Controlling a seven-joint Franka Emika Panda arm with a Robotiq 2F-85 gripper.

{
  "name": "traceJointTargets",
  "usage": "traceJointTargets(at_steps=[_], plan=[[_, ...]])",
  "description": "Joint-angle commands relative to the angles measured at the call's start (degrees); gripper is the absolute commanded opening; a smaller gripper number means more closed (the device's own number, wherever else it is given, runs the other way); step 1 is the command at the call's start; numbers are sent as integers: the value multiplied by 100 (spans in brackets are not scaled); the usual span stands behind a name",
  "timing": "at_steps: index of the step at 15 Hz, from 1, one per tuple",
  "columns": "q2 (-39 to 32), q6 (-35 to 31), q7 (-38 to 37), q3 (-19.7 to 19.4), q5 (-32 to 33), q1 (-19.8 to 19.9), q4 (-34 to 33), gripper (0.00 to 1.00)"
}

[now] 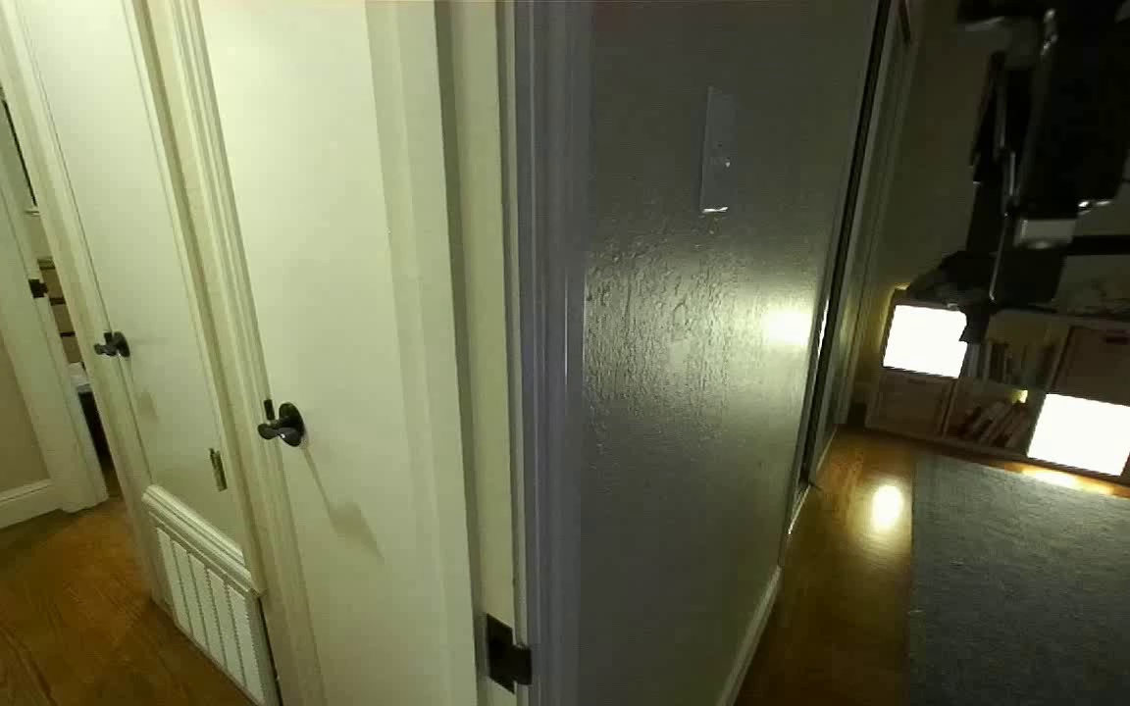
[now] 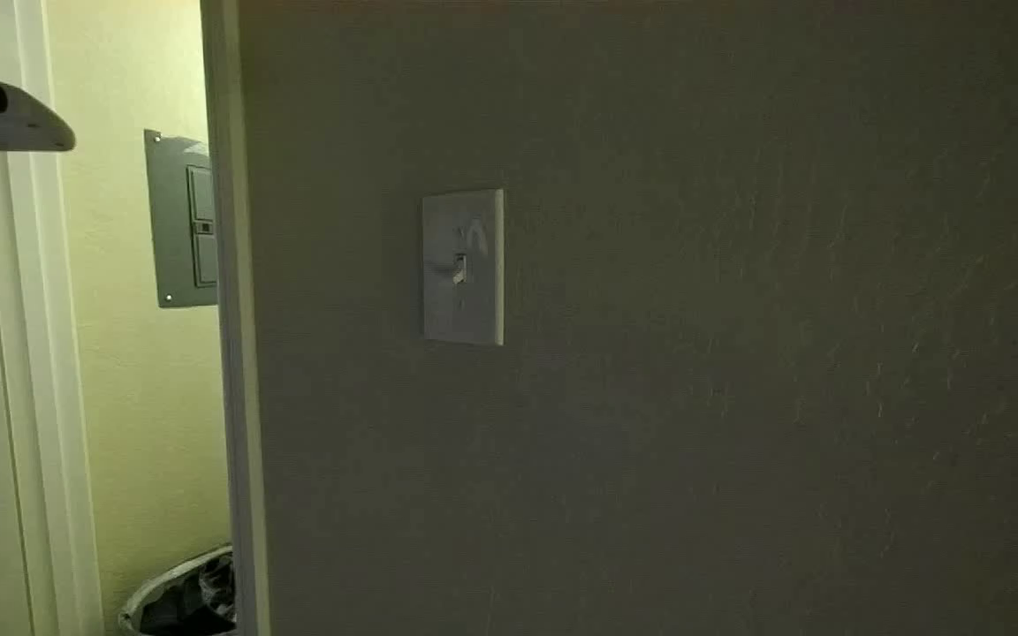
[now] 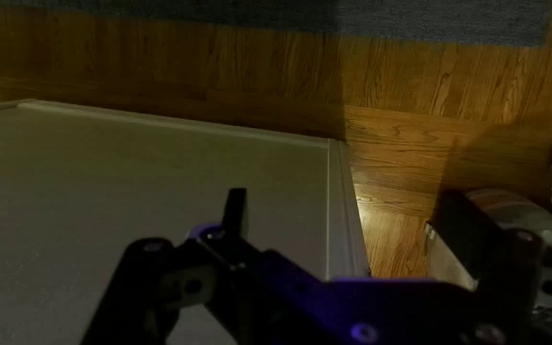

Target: Turn on the light

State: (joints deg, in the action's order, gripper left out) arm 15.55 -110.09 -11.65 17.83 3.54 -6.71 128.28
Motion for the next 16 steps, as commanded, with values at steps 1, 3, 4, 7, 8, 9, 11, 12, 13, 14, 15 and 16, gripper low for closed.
traceJointTargets(at_steps=[1,3,4,7,8,9,11,12,13,14,15,16], plan=[[-17,16,-36,-138,41,-153,-17,100],[-17,16,-36,-138,41,-153,-22,100],[-17,16,-36,-138,41,-153,-22,100],[-17,16,-36,-138,41,-153,-22,100],[-17,16,-36,-138,41,-153,-22,100],[-11,-14,-19,-149,49,-152,-6,100],[21,-99,38,-192,43,-141,44,100],[48,-162,58,-221,60,-126,86,100],[65,-191,61,-255,56,-109,116,100],[95,-245,114,-317,41,-87,172,100],[128,-332,187,-395,-10,-72,230,100],[156,-433,250,-482,-64,-54,288,100]])
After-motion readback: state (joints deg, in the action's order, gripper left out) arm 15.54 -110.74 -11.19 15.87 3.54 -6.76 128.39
